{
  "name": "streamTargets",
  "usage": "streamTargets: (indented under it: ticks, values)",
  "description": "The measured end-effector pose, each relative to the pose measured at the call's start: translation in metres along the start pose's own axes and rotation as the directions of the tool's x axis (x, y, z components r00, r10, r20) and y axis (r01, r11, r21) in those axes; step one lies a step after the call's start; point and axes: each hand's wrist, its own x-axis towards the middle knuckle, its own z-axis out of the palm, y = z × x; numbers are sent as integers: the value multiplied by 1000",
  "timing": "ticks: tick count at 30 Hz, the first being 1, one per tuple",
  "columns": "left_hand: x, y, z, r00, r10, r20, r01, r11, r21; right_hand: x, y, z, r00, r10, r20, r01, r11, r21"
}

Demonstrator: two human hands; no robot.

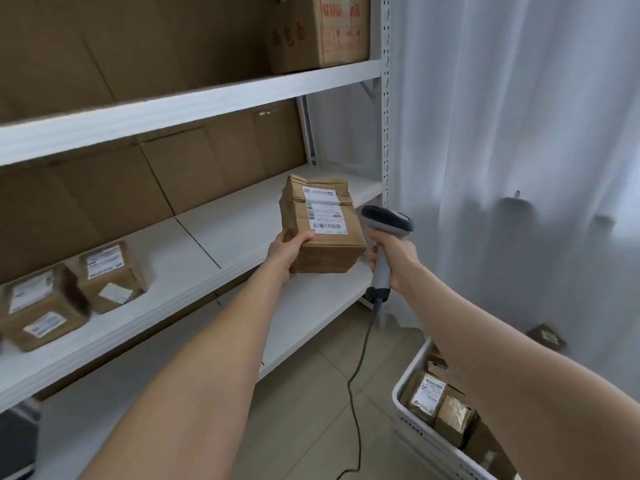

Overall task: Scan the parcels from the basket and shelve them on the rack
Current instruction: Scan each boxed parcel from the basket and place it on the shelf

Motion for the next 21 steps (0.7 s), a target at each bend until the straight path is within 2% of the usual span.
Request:
streamTargets:
  ticks: [5,10,15,21]
  values:
    - [-17,5,-47,991,-2,-132,-4,999,-43,-1,23,44,992,-3,123,9,999,-44]
    - [-27,7,-90,967,-8,-253,-3,999,-46,-10,37,98,966,68,248,-61,997,-38]
    - [-27,14,-142,948,-52,-315,39,998,-47,-10,49,163,946,94,310,-54,989,-134]
    - [19,19,-210,923,-108,-368,105,994,-30,15,76,244,926,99,365,-45,987,-154]
